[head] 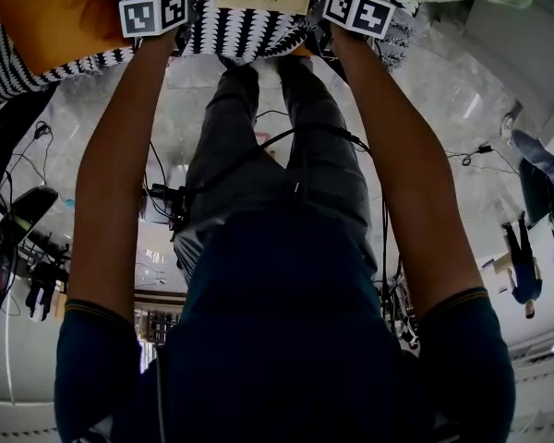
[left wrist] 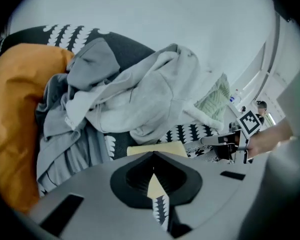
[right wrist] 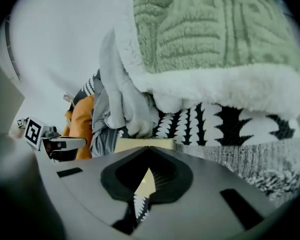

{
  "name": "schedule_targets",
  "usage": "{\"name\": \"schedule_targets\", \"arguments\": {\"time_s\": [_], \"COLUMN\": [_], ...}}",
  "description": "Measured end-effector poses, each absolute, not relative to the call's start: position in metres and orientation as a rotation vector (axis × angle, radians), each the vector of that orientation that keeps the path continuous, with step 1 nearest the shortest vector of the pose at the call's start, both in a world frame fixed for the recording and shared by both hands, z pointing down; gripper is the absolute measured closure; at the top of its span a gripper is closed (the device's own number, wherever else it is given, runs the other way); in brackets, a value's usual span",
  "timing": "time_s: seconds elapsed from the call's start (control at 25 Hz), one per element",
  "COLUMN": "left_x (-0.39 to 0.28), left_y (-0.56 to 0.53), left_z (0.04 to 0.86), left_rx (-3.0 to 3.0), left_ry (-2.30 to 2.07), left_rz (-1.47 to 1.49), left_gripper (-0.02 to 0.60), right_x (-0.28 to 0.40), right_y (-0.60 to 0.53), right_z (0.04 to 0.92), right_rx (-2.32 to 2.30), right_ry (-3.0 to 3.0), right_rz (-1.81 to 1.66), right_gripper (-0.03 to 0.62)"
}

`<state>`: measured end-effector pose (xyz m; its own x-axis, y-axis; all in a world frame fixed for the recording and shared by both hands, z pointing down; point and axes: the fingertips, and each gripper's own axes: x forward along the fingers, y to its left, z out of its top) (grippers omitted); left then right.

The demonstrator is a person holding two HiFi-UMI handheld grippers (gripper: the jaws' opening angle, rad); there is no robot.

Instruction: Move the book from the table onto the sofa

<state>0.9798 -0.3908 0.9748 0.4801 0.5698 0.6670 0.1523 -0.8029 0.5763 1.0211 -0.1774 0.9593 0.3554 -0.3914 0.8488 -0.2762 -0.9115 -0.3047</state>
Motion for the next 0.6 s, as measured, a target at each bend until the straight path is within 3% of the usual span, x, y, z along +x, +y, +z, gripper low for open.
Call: {"name": "schedule_targets", "arguments": {"time_s": [0.6], "left_x": [0.969], "left_y": [-0.416], "left_z": [0.769], "left_rx": [2.491], "left_ry": [0.716], "left_rz": [0.945], "left_gripper": [0.577], "right_x": [0.997], "right_y": [-0.238], "right_z": [0.759], "right_rx": [-2.483], "right_ry": [1.015], "right_rz": [-1.209], "right_gripper": [0.580]}}
